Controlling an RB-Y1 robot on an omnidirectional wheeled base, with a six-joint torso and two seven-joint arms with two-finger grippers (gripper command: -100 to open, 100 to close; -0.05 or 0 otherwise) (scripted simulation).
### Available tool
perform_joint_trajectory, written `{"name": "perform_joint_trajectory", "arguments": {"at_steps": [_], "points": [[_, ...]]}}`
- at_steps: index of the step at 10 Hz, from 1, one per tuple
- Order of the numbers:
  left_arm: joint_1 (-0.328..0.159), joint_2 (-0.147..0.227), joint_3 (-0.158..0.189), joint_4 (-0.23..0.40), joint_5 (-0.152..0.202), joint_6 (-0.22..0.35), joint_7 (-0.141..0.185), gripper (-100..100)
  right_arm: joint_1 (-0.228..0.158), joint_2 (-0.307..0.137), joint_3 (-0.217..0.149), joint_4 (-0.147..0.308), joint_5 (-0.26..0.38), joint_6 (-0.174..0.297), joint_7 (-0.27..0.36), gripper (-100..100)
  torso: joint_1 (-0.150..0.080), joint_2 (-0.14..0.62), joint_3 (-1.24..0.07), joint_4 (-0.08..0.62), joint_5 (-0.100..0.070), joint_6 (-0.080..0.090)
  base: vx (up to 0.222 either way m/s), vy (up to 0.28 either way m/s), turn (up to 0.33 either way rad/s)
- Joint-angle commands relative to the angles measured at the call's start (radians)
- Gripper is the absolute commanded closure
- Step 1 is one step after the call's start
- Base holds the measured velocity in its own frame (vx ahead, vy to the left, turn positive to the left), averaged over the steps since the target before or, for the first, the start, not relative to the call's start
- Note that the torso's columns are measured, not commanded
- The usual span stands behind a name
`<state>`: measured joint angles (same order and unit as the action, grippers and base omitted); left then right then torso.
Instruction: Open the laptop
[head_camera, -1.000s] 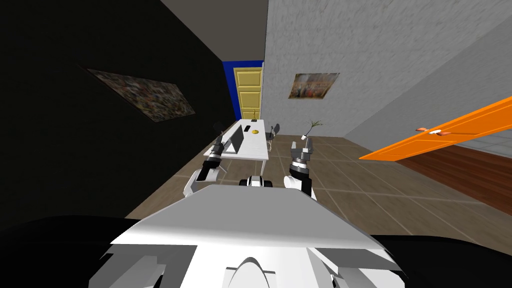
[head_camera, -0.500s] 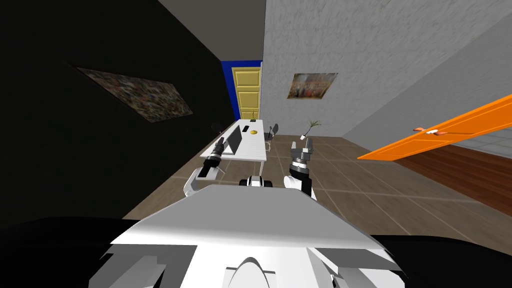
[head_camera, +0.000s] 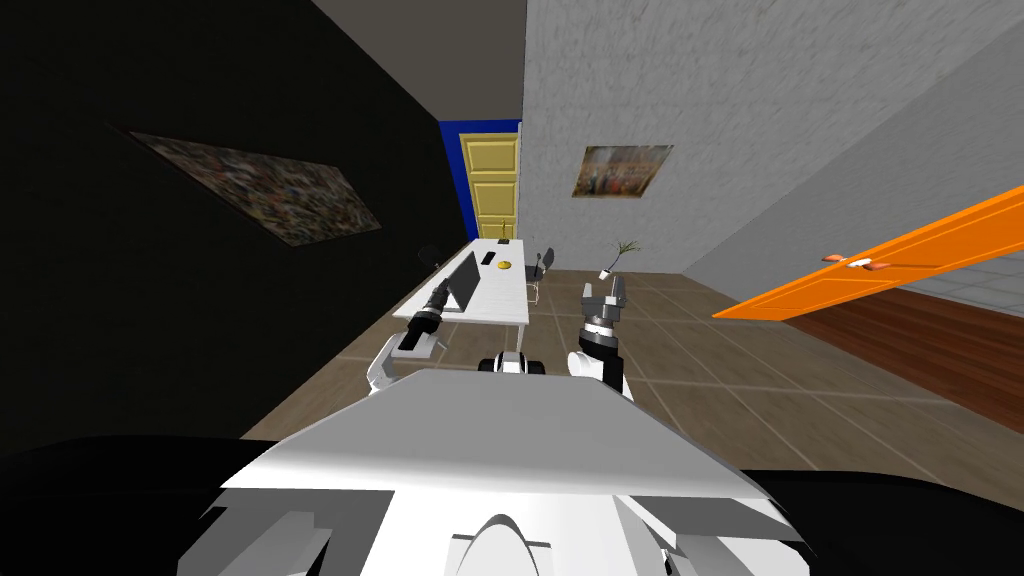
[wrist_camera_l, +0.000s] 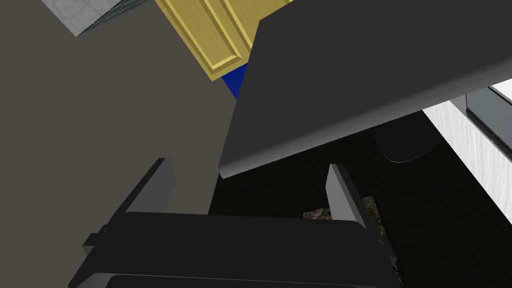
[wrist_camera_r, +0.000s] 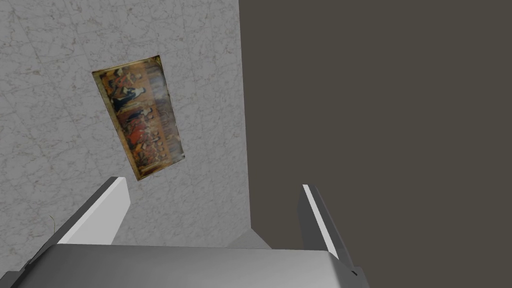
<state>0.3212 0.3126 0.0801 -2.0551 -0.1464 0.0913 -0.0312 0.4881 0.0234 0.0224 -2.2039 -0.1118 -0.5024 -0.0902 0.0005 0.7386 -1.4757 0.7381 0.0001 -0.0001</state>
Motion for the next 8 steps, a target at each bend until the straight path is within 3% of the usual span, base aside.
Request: {"name": "perform_joint_trajectory", "arguments": {"at_steps": [1, 2, 3, 4, 5, 7, 8], "points": [[-0.016, 0.025, 0.004, 0.022, -0.007, 0.049, -0.005, -100, 0.0, 0.0, 0.0, 0.0, 0.0, 0.0, 0.0, 0, 0.0, 0.0, 0.0, 0.0, 0.0, 0.0, 0.023, -0.042, -0.009], [-0.021, 0.033, 0.004, 0.031, -0.012, 0.068, -0.008, -100, 0.0, 0.0, 0.0, 0.0, 0.0, 0.0, 0.0, 0, 0.0, 0.0, 0.0, 0.0, 0.0, 0.0, 0.03, -0.038, -0.015], [-0.022, 0.027, 0.004, 0.031, -0.01, 0.052, -0.007, -100, 0.0, 0.0, 0.0, 0.0, 0.0, 0.0, 0.0, 0, 0.0, -0.001, 0.0, 0.0, 0.0, 0.0, 0.015, -0.017, -0.003], [-0.049, 0.077, -0.009, 0.083, 0.04, 0.006, 0.012, -100, 0.0, 0.0, 0.0, 0.0, 0.0, 0.0, 0.0, 0, 0.001, 0.0, 0.0, 0.0, 0.0, 0.0, -0.034, -0.074, -0.227], [-0.049, 0.103, -0.009, 0.106, 0.055, -0.017, 0.012, -100, 0.0, 0.0, 0.0, 0.0, 0.0, 0.0, 0.0, 0, -0.005, 0.0, 0.001, -0.002, 0.001, 0.004, -0.041, -0.103, 0.0], [-0.049, 0.103, -0.009, 0.159, 0.055, -0.017, 0.012, -100, 0.0, 0.0, 0.0, 0.0, 0.0, 0.0, 0.0, 0, -0.003, -0.003, -0.001, -0.003, 0.001, 0.003, -0.013, -0.041, -0.011], [-0.074, 0.147, -0.022, 0.186, 0.101, -0.067, 0.031, -100, 0.0, 0.0, 0.0, 0.0, 0.0, 0.0, 0.0, 0, 0.0, -0.004, -0.002, -0.002, 0.002, 0.002, -0.047, -0.089, -0.164]]}}
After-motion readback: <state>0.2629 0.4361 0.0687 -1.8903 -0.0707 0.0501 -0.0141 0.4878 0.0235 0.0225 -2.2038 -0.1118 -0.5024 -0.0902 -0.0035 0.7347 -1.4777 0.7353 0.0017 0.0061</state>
